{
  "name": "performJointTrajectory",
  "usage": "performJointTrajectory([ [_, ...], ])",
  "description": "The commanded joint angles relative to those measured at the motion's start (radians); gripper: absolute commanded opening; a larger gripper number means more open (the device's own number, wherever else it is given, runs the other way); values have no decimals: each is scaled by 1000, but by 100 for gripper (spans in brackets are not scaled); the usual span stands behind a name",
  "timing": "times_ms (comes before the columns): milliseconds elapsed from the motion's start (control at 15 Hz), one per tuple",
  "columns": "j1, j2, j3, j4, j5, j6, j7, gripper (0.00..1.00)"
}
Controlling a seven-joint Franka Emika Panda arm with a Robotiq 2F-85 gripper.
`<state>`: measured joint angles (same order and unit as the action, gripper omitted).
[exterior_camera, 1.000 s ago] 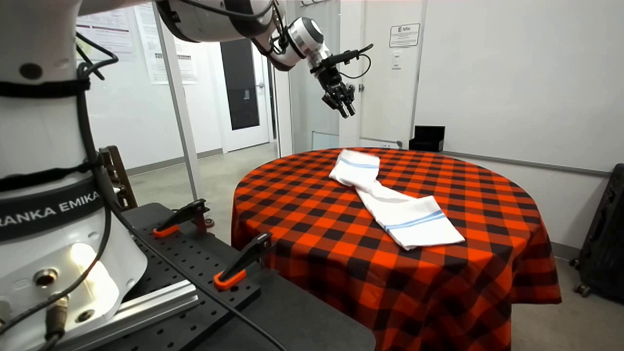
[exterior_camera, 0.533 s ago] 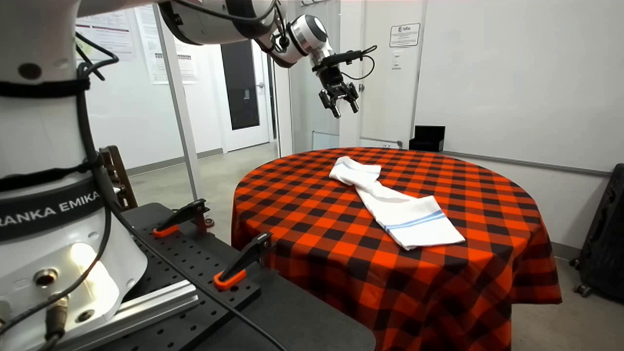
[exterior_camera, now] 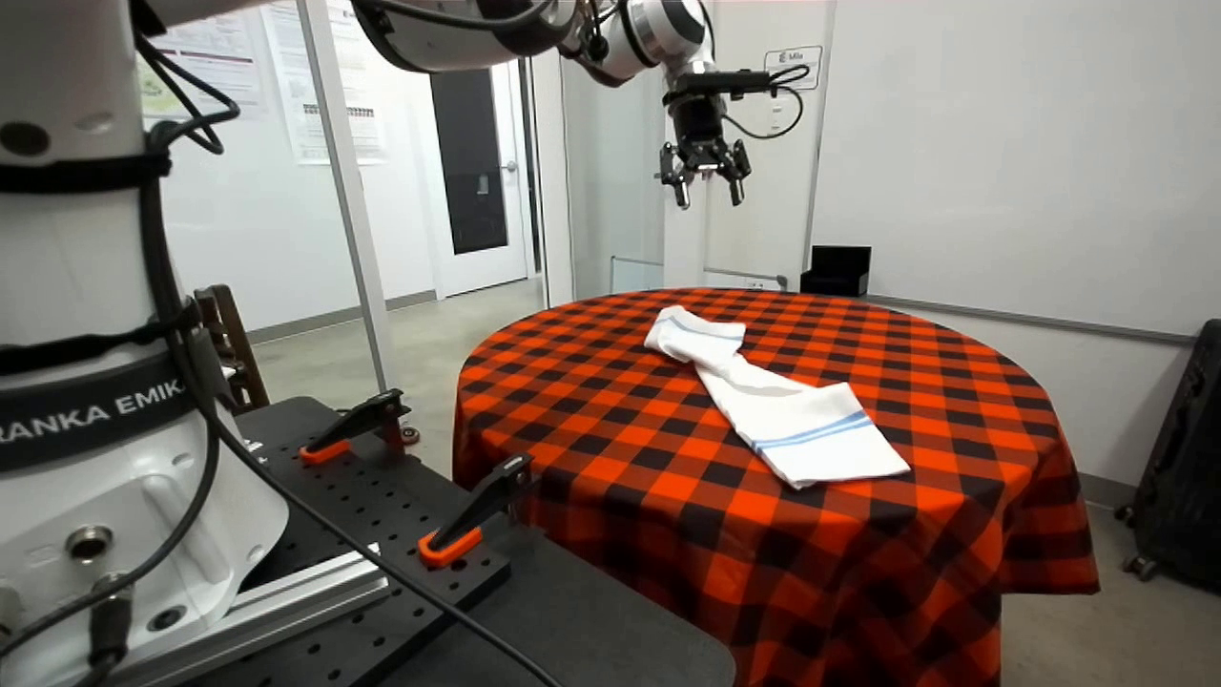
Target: Straighten out the towel
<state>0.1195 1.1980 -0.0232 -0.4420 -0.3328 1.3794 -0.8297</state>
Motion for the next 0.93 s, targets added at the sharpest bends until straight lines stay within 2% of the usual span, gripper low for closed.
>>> performJointTrajectory([
  [0,-82,-56,-2,-39,100,-49,82,100],
  [533,-230,-116,70,-25,321,-201,297,100],
  [867,-302,-153,130,0,463,-143,451,100],
])
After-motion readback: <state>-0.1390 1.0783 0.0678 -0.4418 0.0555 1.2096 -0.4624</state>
